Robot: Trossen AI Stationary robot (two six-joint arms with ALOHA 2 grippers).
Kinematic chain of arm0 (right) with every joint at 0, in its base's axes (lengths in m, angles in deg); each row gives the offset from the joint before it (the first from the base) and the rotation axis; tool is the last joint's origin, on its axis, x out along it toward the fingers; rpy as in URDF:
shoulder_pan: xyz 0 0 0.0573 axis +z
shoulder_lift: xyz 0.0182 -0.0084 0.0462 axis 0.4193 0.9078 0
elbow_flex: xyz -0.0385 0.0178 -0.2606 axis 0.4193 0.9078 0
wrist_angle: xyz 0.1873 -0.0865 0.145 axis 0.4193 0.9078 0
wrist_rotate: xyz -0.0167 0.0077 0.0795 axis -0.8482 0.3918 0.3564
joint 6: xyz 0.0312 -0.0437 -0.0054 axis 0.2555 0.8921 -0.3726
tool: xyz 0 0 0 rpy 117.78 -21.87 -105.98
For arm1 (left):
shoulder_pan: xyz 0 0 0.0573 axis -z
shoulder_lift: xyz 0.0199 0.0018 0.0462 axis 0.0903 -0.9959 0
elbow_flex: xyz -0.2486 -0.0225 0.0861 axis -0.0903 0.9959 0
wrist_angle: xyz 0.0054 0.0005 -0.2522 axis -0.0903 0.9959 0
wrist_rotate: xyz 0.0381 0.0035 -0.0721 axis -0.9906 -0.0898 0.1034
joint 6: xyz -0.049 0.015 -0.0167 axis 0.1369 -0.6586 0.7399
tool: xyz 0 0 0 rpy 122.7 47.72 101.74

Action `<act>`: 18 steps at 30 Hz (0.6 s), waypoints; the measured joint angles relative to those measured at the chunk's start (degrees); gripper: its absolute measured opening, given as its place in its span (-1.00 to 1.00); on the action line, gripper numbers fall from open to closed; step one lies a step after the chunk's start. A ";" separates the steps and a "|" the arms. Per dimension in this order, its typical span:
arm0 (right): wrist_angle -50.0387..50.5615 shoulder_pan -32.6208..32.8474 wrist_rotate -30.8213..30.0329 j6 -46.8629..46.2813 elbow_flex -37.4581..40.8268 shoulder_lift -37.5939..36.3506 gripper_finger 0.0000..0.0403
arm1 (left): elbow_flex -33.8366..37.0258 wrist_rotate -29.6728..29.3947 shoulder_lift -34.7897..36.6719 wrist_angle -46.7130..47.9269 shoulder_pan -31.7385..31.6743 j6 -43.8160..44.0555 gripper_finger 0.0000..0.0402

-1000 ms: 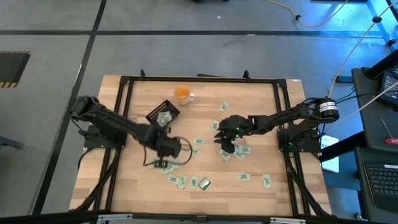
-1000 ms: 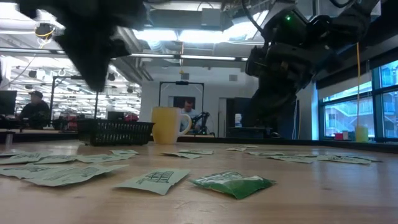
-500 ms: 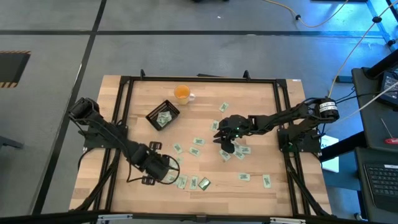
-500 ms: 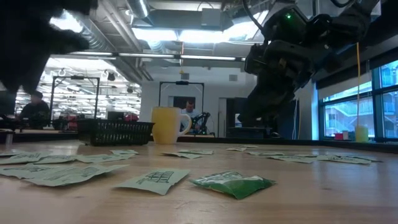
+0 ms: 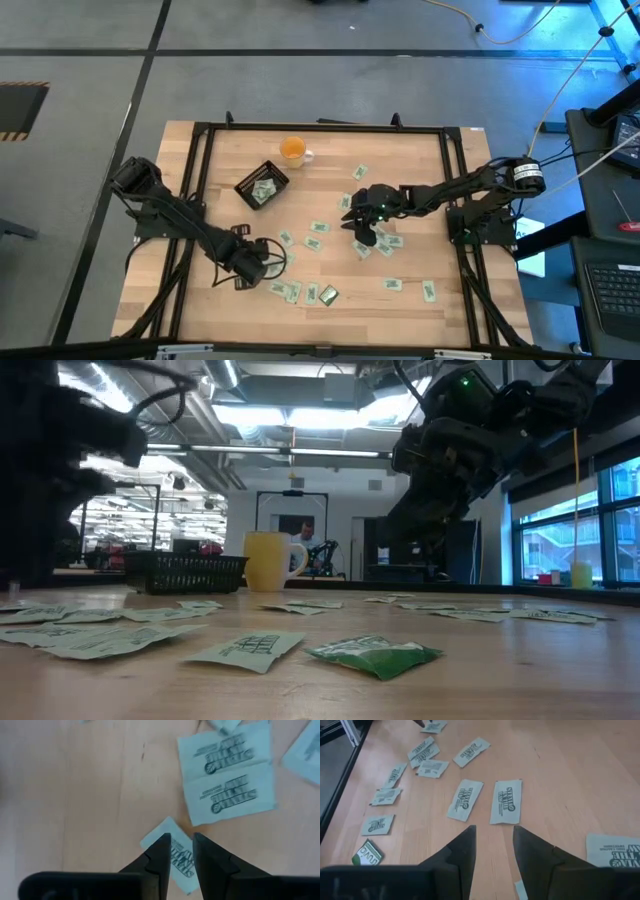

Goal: Pick and place Stevia / Truvia into bins
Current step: Put the green stevia packet into the black bin

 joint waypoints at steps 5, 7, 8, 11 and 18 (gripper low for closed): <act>0.02 0.00 0.00 -0.05 0.00 0.00 -0.34 | 3.31 0.15 -0.02 -2.99 -0.04 1.70 -0.67; 0.02 0.00 0.00 -0.07 0.00 0.00 -0.34 | 4.53 0.28 -0.02 -3.77 -0.29 3.20 -0.68; 0.02 0.00 0.01 -0.07 0.00 0.00 -0.34 | 5.09 0.31 0.02 -4.31 -0.44 3.99 -0.69; 0.03 0.00 0.02 -0.09 0.00 0.00 -0.34 | 6.34 1.35 0.24 -5.40 -1.10 5.92 -0.70; 0.07 0.00 0.02 -0.09 0.00 -0.01 -0.34 | 6.76 4.02 0.20 -6.03 -2.98 9.09 -0.73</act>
